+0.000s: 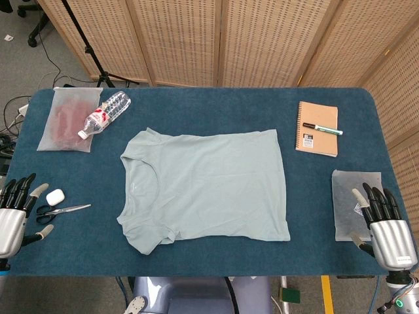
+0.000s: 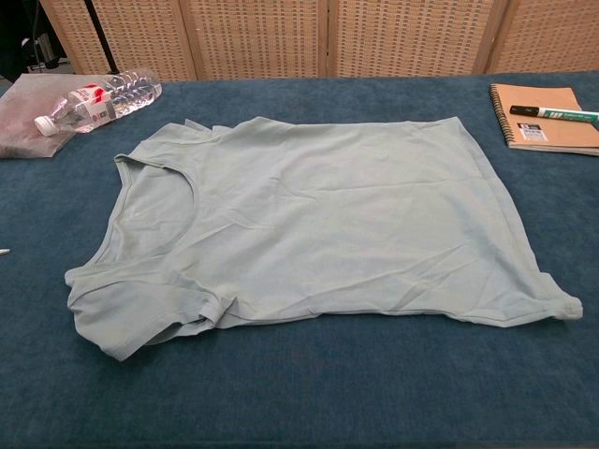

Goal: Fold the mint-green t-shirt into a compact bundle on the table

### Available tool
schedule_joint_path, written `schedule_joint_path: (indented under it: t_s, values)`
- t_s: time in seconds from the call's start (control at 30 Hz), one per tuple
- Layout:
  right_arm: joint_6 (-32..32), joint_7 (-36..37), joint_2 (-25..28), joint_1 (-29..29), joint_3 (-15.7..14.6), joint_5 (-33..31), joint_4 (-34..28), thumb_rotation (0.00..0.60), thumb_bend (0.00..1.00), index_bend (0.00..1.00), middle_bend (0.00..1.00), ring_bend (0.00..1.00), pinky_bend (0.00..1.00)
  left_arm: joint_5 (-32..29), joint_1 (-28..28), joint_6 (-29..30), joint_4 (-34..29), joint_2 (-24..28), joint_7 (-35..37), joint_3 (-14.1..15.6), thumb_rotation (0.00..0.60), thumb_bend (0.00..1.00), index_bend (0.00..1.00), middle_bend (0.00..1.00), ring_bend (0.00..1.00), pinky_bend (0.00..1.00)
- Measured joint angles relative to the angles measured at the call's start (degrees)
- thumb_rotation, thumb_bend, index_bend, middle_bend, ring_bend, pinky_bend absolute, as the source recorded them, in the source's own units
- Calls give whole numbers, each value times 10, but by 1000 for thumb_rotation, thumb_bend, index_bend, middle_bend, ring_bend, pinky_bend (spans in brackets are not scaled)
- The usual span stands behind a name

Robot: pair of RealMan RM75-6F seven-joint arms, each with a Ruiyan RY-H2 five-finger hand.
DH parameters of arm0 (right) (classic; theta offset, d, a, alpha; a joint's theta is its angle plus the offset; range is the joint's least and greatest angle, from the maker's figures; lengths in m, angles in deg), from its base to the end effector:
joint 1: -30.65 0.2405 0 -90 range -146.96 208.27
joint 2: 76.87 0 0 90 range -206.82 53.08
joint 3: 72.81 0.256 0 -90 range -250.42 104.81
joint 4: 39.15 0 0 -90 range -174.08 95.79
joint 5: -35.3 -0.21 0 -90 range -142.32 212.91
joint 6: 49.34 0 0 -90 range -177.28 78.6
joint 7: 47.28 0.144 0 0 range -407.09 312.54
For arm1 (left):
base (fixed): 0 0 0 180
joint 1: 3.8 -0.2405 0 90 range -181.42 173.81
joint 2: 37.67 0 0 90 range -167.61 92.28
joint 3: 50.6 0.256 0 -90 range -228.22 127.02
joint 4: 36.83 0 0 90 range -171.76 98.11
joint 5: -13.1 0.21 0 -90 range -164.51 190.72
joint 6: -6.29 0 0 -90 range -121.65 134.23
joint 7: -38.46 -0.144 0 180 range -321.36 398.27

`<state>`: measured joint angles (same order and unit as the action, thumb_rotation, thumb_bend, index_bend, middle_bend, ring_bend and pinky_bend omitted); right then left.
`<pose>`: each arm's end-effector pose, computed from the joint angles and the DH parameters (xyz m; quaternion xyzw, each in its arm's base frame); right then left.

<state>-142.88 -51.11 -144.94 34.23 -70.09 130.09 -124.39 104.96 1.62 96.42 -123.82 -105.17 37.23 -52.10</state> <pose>-0.3043 -0.1720 0.1576 0.6238 -0.2831 0.4167 0.5976 -0.3056 0.1790 0.1508 -0.6220 -0.3272 -0.4129 0.5794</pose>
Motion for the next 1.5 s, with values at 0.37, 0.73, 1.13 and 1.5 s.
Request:
schedule_joint_path:
  t_s: [0.37, 0.73, 1.13, 1.5]
  values:
    - [37, 0, 6, 15, -31, 44, 4, 600, 0, 0, 0, 0, 23, -13, 1, -11, -13, 4, -10, -2, 600, 0, 0, 0, 0, 0]
    - [122, -14, -53, 69, -78, 122, 70, 600, 0, 291, 0, 0, 23, -17, 0, -11, -20, 9, -4, -5, 600, 0, 0, 0, 0, 0]
    - [151, -3, -116, 99, -85, 128, 135, 600, 193, 347, 0, 0, 23, -30, 4, -27, -24, 9, -7, -7, 600, 0, 0, 0, 0, 0]
    - [153, 3, -162, 110, -87, 122, 191, 600, 259, 390, 0, 0, 23, -35, 4, -29, -28, 10, -9, -8, 600, 0, 0, 0, 0, 0]
